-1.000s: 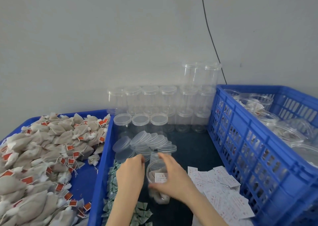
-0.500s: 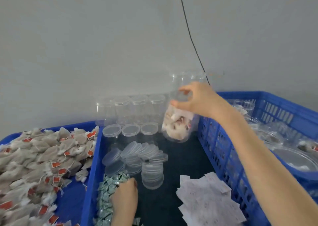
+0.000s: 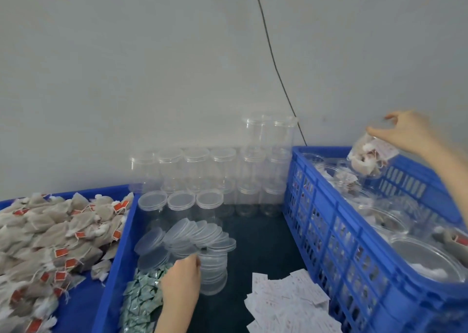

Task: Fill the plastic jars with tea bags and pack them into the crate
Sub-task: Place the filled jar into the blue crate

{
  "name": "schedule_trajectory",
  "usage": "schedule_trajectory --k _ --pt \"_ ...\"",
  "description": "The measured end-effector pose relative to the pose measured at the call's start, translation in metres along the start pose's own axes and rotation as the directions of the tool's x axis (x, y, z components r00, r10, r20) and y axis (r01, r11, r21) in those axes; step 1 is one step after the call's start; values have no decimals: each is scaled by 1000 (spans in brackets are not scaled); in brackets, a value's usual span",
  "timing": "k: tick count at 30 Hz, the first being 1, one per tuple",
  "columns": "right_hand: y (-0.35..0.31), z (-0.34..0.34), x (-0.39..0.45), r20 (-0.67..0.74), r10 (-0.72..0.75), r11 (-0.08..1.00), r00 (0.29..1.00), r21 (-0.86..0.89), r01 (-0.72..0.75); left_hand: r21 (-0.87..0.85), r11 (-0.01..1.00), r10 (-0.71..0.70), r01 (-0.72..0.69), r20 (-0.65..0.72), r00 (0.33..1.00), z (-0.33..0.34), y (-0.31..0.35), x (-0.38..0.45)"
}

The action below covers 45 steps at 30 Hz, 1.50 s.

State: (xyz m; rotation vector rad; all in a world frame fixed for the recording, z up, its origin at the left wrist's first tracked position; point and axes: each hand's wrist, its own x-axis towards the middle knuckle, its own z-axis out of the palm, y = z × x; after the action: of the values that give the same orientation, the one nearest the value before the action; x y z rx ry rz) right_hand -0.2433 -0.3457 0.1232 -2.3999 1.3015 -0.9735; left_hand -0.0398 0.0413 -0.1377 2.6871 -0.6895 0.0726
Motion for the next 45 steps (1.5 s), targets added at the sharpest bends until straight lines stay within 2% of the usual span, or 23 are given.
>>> schedule_trajectory --k 2,6,10,14,18,24,31,39,45 --pt "21 5 5 -29 34 999 999 15 -34 0 1000 13 -13 3 1000 2 7 5" --pt "51 12 8 -63 30 996 998 -83 -35 -44 999 17 -17 8 1000 8 15 17" --pt "66 23 15 -41 11 990 999 -140 -17 -38 999 29 -29 6 1000 11 26 31" --pt "77 37 24 24 12 983 1000 -186 -8 3 999 52 -52 -50 997 5 47 50" --pt "91 52 27 156 30 974 987 -227 6 -7 995 94 -95 -78 993 0 68 69" --pt "97 89 19 412 -5 933 911 -326 153 41 985 173 -170 -78 982 -6 101 86" --pt "91 98 20 508 -10 921 861 -332 206 21 964 266 -265 -137 954 -16 128 96" --pt "79 94 22 537 -4 930 844 -308 200 42 946 324 -321 -129 937 -27 135 103" --pt "64 87 24 565 46 862 824 -439 254 86 932 359 -351 -106 927 -34 127 104"
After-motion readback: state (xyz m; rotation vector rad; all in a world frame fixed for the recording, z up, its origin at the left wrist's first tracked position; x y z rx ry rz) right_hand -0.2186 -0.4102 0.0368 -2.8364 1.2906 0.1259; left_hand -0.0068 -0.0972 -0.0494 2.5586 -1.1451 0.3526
